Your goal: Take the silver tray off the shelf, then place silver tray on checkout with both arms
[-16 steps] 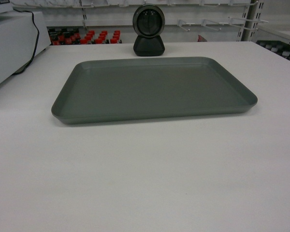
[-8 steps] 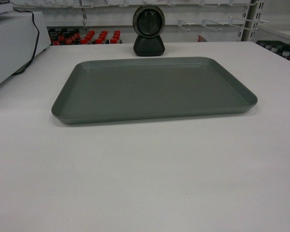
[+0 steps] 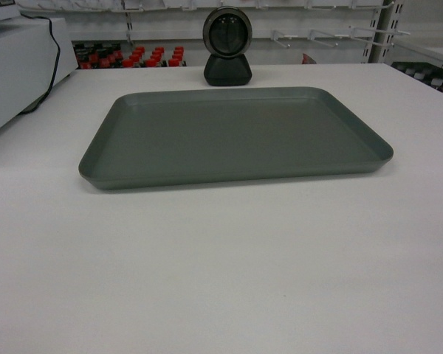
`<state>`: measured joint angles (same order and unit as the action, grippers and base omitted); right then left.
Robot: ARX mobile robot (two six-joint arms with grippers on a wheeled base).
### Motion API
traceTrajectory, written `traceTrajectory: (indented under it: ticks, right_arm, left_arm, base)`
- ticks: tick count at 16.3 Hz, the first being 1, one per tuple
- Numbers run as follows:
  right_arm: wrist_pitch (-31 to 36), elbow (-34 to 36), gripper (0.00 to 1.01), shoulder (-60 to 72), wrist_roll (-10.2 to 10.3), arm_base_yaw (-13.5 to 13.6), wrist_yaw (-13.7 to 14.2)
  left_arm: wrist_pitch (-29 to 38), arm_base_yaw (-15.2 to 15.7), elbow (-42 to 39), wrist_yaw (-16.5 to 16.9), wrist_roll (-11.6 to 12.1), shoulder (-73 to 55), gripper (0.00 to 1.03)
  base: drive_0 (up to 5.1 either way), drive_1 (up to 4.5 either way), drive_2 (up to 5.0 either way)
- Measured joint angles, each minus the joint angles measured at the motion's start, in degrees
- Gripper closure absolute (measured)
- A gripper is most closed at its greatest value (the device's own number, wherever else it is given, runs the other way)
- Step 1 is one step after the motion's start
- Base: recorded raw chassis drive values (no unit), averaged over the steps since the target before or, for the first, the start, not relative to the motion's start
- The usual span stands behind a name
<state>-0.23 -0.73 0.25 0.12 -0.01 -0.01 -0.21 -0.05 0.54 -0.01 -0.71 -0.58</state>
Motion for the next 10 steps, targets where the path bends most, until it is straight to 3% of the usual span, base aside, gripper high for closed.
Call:
traceTrajectory:
  ticks: [10]
  right_arm:
    - [0.2, 0.0, 0.03, 0.0, 0.0, 0.0, 0.0]
  left_arm:
    - [0.2, 0.0, 0.0, 0.0, 0.1, 0.0, 0.05]
  base:
    - [0.1, -4.21, 4.4]
